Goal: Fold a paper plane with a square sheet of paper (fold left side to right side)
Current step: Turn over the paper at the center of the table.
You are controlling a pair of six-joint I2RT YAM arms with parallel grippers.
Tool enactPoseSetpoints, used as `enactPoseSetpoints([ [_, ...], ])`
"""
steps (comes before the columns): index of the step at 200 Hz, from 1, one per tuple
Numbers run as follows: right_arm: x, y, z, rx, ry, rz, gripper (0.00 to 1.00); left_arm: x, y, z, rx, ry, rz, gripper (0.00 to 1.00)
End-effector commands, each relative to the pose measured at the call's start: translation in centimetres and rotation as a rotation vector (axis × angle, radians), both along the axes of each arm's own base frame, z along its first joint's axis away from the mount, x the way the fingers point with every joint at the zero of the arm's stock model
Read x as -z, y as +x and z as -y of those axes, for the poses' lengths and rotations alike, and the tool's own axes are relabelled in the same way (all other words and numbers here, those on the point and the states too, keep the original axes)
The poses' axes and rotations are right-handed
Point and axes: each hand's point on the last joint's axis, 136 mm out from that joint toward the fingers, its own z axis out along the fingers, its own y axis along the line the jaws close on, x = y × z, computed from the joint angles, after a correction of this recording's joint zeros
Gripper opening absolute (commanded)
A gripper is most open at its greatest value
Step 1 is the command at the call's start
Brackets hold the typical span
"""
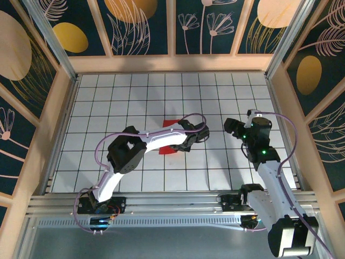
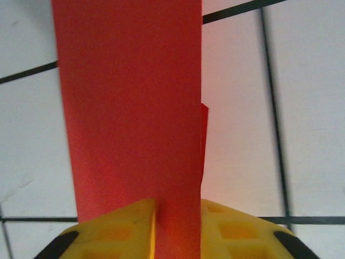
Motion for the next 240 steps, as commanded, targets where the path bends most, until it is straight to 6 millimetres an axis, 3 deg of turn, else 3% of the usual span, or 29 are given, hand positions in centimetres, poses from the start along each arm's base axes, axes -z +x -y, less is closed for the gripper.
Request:
enactPoseSetpoints([
  [1, 0.0, 0.0, -0.4, -0.037, 0.011, 0.012, 0.82, 0.4, 0.1, 2.8, 0.024, -0.109, -0.049, 0.32],
  [35, -0.1, -0.3, -1.5, -0.097, 0.074, -0.006, 0.82, -0.3, 0.8, 5.4, 0.034, -0.304, -0.084, 0.38],
  [75, 0.1, -0.7, -3.7, -0.191, 0.179, -0.07, 0.78, -5.0, 2.3, 6.7, 0.05, -0.568, -0.021, 0.44],
  [93, 0.5, -1.1, -5.2, -0.245, 0.283, -0.106, 0.68, -7.1, 3.0, 5.4, 0.036, -0.672, 0.021, 0.46],
  [118, 1.0, -1.4, -7.5, -0.311, 0.478, -0.159, 0.46, -9.8, 3.6, 3.1, 0.012, -0.807, 0.103, 0.5],
  [123, 1.2, -1.5, -8.0, -0.322, 0.516, -0.172, 0.42, -9.7, 3.7, 2.5, 0.001, -0.819, 0.112, 0.51],
  [127, 1.3, -1.6, -8.5, -0.334, 0.542, -0.175, 0.39, -10.9, 3.8, 2.0, -0.001, -0.852, 0.139, 0.52],
  [157, 3.1, -1.8, -12.3, -0.394, 0.592, -0.261, 0.28, -12.8, 4.3, -1.5, -0.074, -0.985, 0.237, 0.58],
  [207, 7.4, -1.3, -18.9, -0.449, 0.467, -0.447, 0.16, -12.6, 3.6, -7.6, -0.215, -1.083, 0.366, 0.74],
  [240, 10.6, -0.3, -21.7, -0.448, 0.38, -0.532, 0.05, -11.7, 3.2, -10.6, -0.3, -1.047, 0.413, 0.79],
])
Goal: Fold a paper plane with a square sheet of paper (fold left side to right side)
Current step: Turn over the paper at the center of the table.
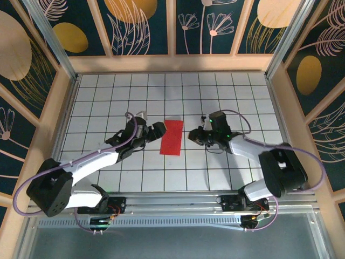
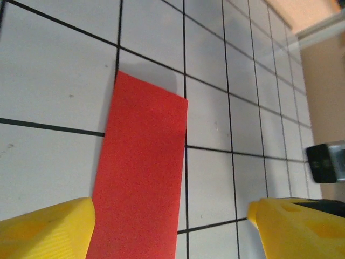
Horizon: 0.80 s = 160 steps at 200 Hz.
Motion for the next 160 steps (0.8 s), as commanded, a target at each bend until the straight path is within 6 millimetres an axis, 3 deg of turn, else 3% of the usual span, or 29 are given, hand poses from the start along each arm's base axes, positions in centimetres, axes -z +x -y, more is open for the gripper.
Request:
enactPoseSetpoints([
  [1, 1.2, 1.6, -1.4, 0.014, -0.064, 0.013, 0.04, -1.5, 0.7, -1.5, -0.086, -0.048, 0.057, 0.79],
  [24, 2.8, 2.8, -2.1, 0.012, -0.109, -0.005, 0.0, -1.1, 0.4, -2.9, -0.123, 0.006, 0.049, 0.79],
  [67, 5.2, 2.8, -3.8, -0.032, -0.15, -0.04, 0.0, -0.7, 0.1, -3.5, -0.126, 0.053, 0.042, 0.8],
  [125, 7.7, 2.0, -3.4, -0.055, -0.241, -0.072, 0.0, 0.3, 0.2, -2.8, -0.088, 0.079, 0.005, 0.8],
  [160, 8.8, 1.2, -2.2, -0.084, -0.313, -0.072, 0.0, 2.0, -0.1, -0.9, 0.008, 0.096, -0.061, 0.79],
])
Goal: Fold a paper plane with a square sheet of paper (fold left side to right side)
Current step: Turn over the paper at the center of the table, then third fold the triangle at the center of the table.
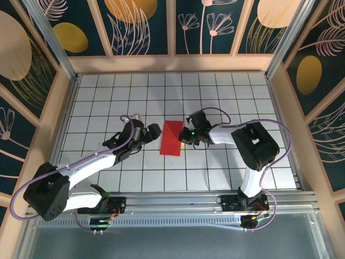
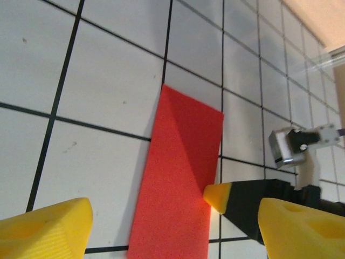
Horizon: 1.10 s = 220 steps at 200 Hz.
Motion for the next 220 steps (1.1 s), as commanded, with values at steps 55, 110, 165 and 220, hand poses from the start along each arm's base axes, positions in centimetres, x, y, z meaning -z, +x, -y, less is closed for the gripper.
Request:
enactPoseSetpoints([
  [55, 2.3, -2.4, 2.9, -0.097, -0.081, -0.009, 0.0, 4.0, -0.9, 5.5, 0.274, -0.031, -0.179, 0.54],
  [110, 2.5, -3.6, 3.1, -0.171, -0.072, 0.008, 0.0, 6.6, -0.8, 6.5, 0.319, -0.012, -0.254, 0.44],
  [165, 2.5, -3.5, 3.1, -0.173, -0.073, 0.012, 0.0, 8.5, -1.2, 6.6, 0.338, 0.016, -0.303, 0.38],
  [220, 2.6, -3.5, 3.1, -0.172, -0.078, 0.01, 0.0, 9.8, -1.5, 6.8, 0.347, 0.015, -0.333, 0.35],
])
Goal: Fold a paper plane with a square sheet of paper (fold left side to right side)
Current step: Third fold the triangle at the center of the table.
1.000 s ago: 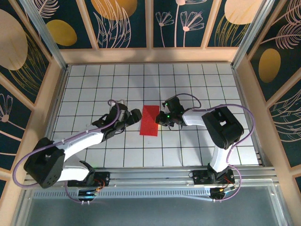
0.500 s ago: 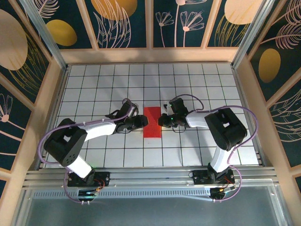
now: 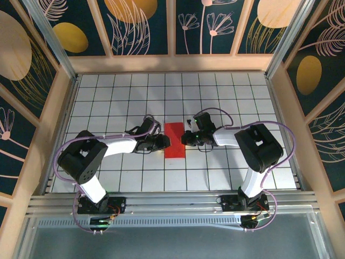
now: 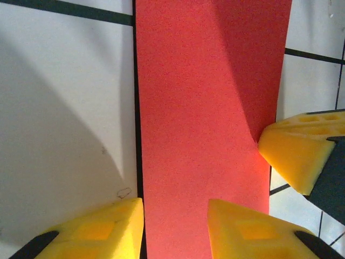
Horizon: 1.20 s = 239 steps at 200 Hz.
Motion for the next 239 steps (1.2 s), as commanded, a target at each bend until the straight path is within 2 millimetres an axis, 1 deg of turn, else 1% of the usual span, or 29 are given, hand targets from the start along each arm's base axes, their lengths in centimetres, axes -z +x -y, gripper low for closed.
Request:
enactPoseSetpoints([
  [1, 2.5, -2.5, 1.8, -0.008, -0.083, -0.095, 0.0, 0.4, 0.2, 0.6, 0.024, -0.012, -0.014, 0.35],
  [33, 2.4, -2.4, 1.8, -0.009, -0.081, -0.094, 0.0, 0.4, 0.3, 0.8, 0.025, -0.019, -0.01, 0.33],
  [62, 2.4, -2.4, 1.8, -0.011, -0.08, -0.092, 0.0, 0.3, 0.6, 0.9, 0.021, -0.017, -0.004, 0.35],
  [77, 2.4, -2.4, 1.8, -0.011, -0.08, -0.093, 0.0, 0.3, 0.7, 0.9, 0.018, -0.021, 0.0, 0.34],
  [110, 2.5, -2.4, 1.9, -0.012, -0.092, -0.091, 0.0, -0.3, 1.3, 0.9, -0.004, -0.023, 0.023, 0.23],
  [131, 2.2, -2.3, 1.9, -0.012, -0.091, -0.08, 0.0, -0.6, 1.4, 0.6, -0.014, -0.011, 0.029, 0.16],
  [155, 1.2, -1.8, 1.6, -0.018, -0.081, -0.05, 0.0, -0.5, 1.2, 0.5, -0.02, -0.01, 0.022, 0.08],
  [170, 0.1, -1.0, 1.3, -0.02, -0.068, -0.01, 0.0, -0.3, 1.0, 0.4, -0.026, -0.014, 0.009, 0.04],
  [171, 0.0, -1.0, 1.3, -0.021, -0.067, -0.007, 0.0, -0.9, 1.0, 0.5, -0.026, -0.023, 0.02, 0.04],
  [174, -0.2, -0.9, 1.2, -0.022, -0.065, 0.001, 0.0, -1.4, 1.1, 0.5, -0.028, -0.034, 0.028, 0.03],
  [196, -2.1, 0.0, 1.0, -0.028, -0.052, 0.07, 0.0, -2.0, 0.8, 0.5, -0.046, -0.064, 0.026, 0.01],
  [218, -4.1, 0.6, 1.5, -0.026, -0.067, 0.161, 0.14, -2.6, 0.5, 0.3, -0.085, -0.095, 0.012, 0.01],
  [239, -5.9, 0.7, 2.7, -0.013, -0.095, 0.272, 0.27, -3.1, 0.1, 0.2, -0.139, -0.135, -0.023, 0.01],
])
